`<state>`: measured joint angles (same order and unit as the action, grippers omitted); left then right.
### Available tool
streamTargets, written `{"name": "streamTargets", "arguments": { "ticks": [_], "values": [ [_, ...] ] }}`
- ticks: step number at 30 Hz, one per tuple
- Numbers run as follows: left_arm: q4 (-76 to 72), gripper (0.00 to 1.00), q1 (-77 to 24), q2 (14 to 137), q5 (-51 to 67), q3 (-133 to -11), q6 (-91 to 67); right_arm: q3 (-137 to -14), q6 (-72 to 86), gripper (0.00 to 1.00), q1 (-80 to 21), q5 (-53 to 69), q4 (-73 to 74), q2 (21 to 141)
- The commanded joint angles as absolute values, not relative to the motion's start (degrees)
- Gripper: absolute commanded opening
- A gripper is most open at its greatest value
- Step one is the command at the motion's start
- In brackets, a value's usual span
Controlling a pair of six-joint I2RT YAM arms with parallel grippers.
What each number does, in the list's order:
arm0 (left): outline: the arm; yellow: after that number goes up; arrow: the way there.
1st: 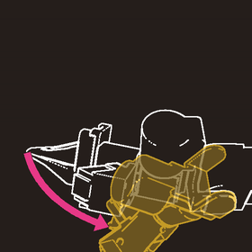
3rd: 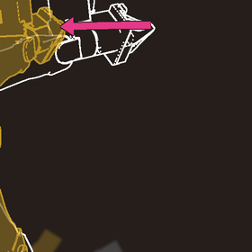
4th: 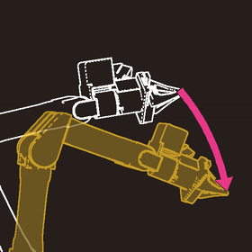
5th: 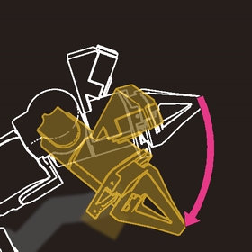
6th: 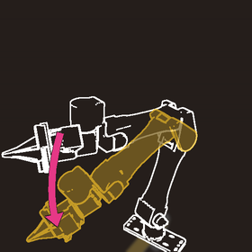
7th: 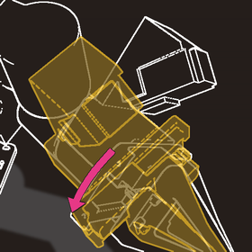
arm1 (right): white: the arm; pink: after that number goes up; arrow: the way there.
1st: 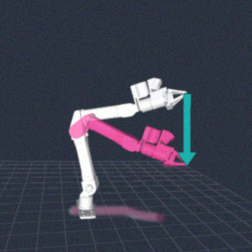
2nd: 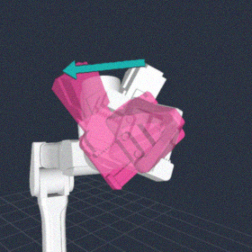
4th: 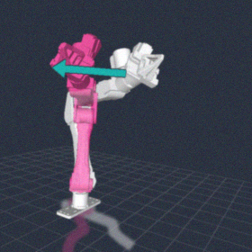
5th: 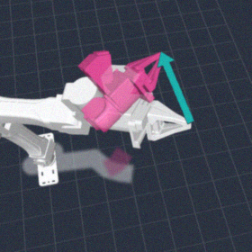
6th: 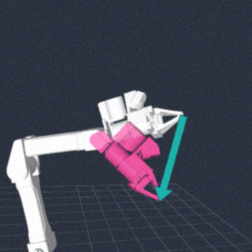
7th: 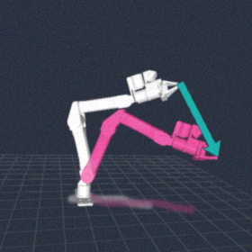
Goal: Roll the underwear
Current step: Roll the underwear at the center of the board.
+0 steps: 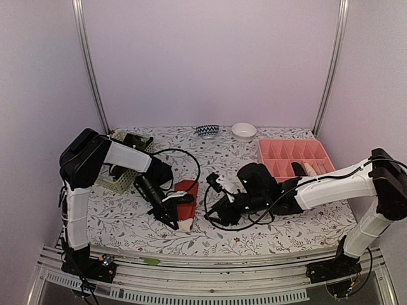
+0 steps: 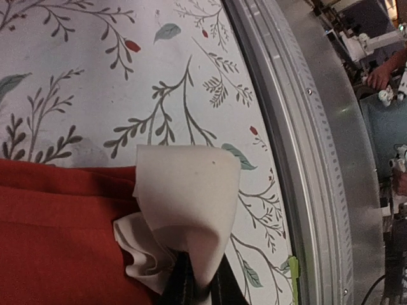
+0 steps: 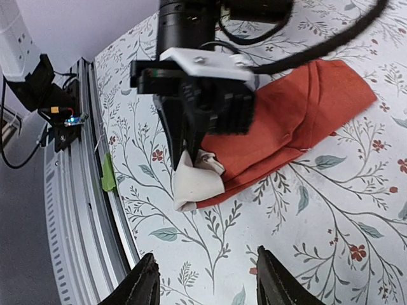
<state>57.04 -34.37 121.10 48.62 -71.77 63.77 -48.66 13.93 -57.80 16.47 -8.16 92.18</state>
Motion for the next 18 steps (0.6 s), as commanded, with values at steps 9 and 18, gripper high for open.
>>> {"name": "streamTargets", "arguments": {
  "ticks": [9, 18],
  "values": [
    [70.0, 0.00, -32.1, 133.8, 50.0, -79.3, 63.7, -65.1, -6.9, 0.63, -67.0, 11.7, -7.0, 110.5],
    [70.6, 0.00, -31.9, 134.9, 49.7, -79.5, 64.0, -68.8, -14.7, 0.60, -68.6, 9.3, -6.2, 118.0]
  ]
}}
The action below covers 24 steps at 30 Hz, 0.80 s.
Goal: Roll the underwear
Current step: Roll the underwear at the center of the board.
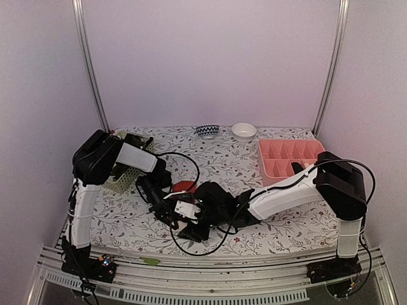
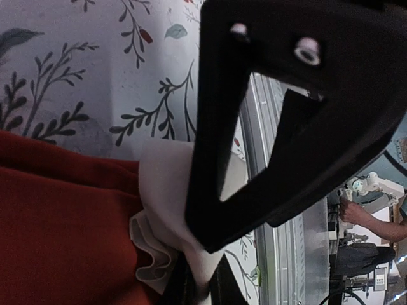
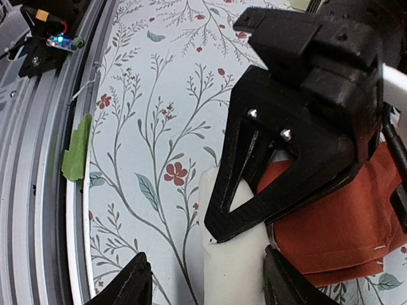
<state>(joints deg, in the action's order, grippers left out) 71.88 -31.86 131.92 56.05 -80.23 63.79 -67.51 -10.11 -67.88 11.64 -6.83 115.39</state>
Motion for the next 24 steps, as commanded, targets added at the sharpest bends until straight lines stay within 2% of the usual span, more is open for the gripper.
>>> {"name": "streamTargets", "arguments": {
  "ticks": [1, 3, 5, 10, 11, 16, 18, 24],
  "values": [
    [70.5, 0.00, -31.9, 134.9, 49.8, -79.5, 64.1, -68.8, -15.2, 0.59, -68.6, 9.1, -6.1, 118.6],
    [70.6, 0.00, -31.8, 135.2, 49.9, -79.7, 64.1, -69.8, -16.1, 0.55, -68.8, 8.8, -5.5, 119.8],
    [70.8, 0.00, -31.8, 135.6, 50.2, -80.0, 64.2, -71.5, -17.6, 0.38, -69.1, 7.6, -4.5, 120.8],
    [70.1, 0.00, -31.3, 134.3, 50.3, -80.4, 64.3, -71.3, -19.5, 0.03, -69.5, 6.5, -3.5, 121.8],
    [69.5, 0.00, -31.0, 133.6, 50.4, -80.5, 64.1, -71.4, -19.4, 0.00, -69.5, 6.7, -2.8, 121.6],
    [65.9, 0.24, -28.3, 126.9, 52.1, -81.1, 60.7, -70.7, -12.7, 0.00, -68.1, 14.9, -0.2, 118.9],
    [63.0, 0.26, -26.8, 123.0, 52.2, -80.5, 58.6, -70.6, -7.1, 0.00, -66.5, 19.7, 0.5, 118.5],
    [48.6, 0.43, -22.1, 108.9, 53.1, -72.3, 50.6, -72.6, 5.1, 0.00, -61.8, 30.9, 3.0, 119.7]
  ]
}}
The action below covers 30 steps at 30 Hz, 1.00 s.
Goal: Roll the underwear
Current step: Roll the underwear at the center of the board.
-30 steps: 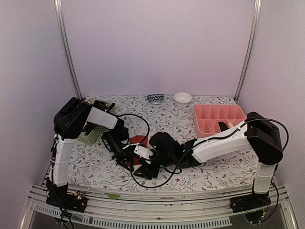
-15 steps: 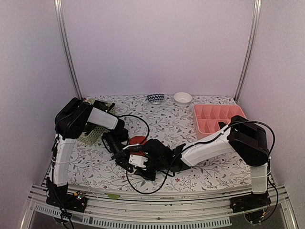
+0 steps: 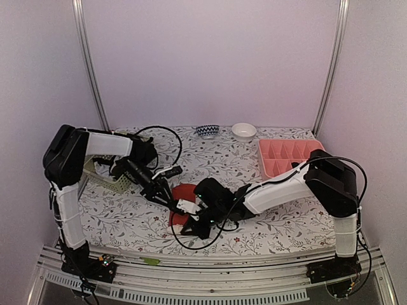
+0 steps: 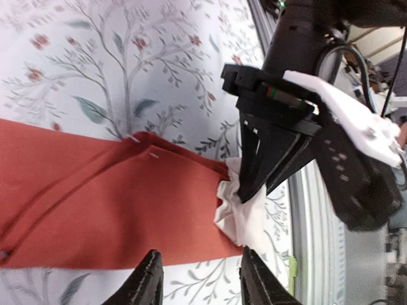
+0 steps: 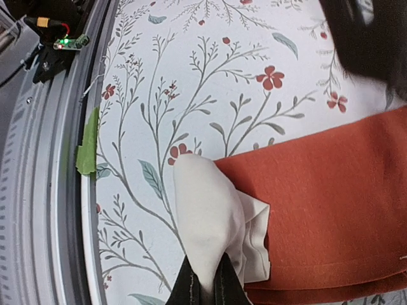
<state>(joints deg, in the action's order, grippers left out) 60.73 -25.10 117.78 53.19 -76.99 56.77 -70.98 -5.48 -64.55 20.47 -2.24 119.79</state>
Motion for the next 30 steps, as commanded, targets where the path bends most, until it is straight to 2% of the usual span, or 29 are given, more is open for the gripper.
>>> {"name": "streamTargets", "arguments": {
  "ticks": [1, 9, 15, 23, 30],
  "values": [
    [44.9, 0.44, -21.3, 106.1, 52.8, -70.1, 49.2, -73.1, 6.3, 0.00, -61.3, 32.6, 3.4, 120.0],
    [25.3, 0.46, -18.5, 82.7, 46.4, -48.9, 45.0, -76.3, 19.1, 0.00, -55.3, 47.0, 2.8, 125.5],
    [18.7, 0.49, -24.6, 69.6, 39.8, -36.4, 48.3, -79.7, 25.5, 0.00, -53.7, 52.5, 4.0, 129.6],
    [6.8, 0.48, -41.0, 70.1, 24.7, -30.1, 48.4, -86.5, 28.8, 0.00, -53.5, 54.7, 11.3, 136.2],
    [1.2, 0.48, -48.0, 78.0, 17.5, -30.7, 48.6, -87.8, 33.3, 0.00, -52.8, 57.6, 11.5, 139.5]
  ]
}}
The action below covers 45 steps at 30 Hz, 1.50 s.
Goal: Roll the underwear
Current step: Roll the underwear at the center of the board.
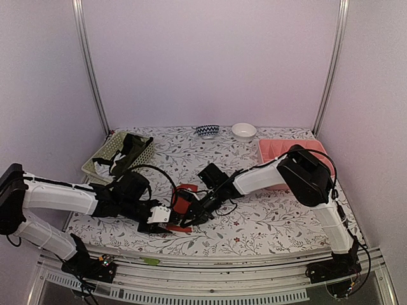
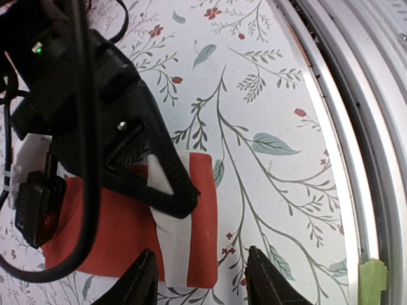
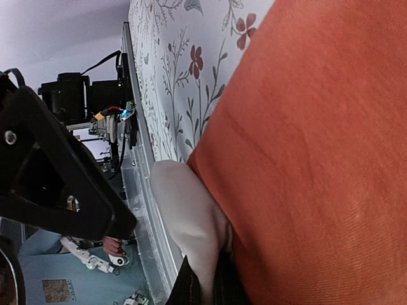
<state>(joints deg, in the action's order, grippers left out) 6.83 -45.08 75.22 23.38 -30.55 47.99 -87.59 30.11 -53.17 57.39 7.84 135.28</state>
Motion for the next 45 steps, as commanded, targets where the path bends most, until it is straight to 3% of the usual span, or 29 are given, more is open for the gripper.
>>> {"name": "streamTargets", "arguments": {
  "ticks": [1, 8, 11, 14, 16, 19, 24, 30, 36, 45],
  "values": [
    [0.9, 0.48, -48.6, 79.3, 16.8, -30.9, 48.9, -87.8, 34.0, 0.00, -52.8, 58.0, 11.3, 139.7],
    [0.2, 0.43, -50.5, 86.3, 9.9, -32.5, 48.2, -88.5, 36.4, 0.00, -52.2, 59.8, 10.4, 141.0],
    [3.0, 0.34, -50.5, 88.7, 7.8, -33.3, 48.4, -88.3, 36.7, 0.00, -52.1, 59.7, 10.1, 140.2],
    [7.4, 0.15, -50.3, 89.6, 8.3, -33.8, 49.3, -87.7, 36.7, 0.00, -51.5, 59.0, 9.6, 138.5],
    [10.4, 0.06, -50.2, 90.0, 9.4, -34.1, 49.5, -86.7, 36.7, 0.07, -50.6, 57.9, 9.2, 136.5],
    [15.3, 0.01, -48.5, 90.8, 13.9, -35.4, 48.6, -84.5, 35.3, 0.18, -49.2, 54.5, 9.1, 130.6],
    [25.2, 0.00, -45.1, 93.7, 24.9, -40.6, 50.4, -76.9, 29.7, 0.39, -47.9, 44.9, 8.2, 120.3],
    [39.4, 0.00, -40.9, 103.2, 33.9, -49.9, 56.3, -67.8, 21.3, 0.46, -49.3, 30.3, 9.7, 108.9],
    [54.5, 0.00, -36.0, 115.7, 42.4, -60.7, 61.0, -56.2, 11.5, 0.52, -55.9, 18.1, 1.5, 96.7],
    [72.7, 0.00, -32.2, 131.9, 50.0, -75.0, 67.2, -63.9, -4.2, 0.58, -64.0, 10.0, 2.0, 105.3]
  ]
}}
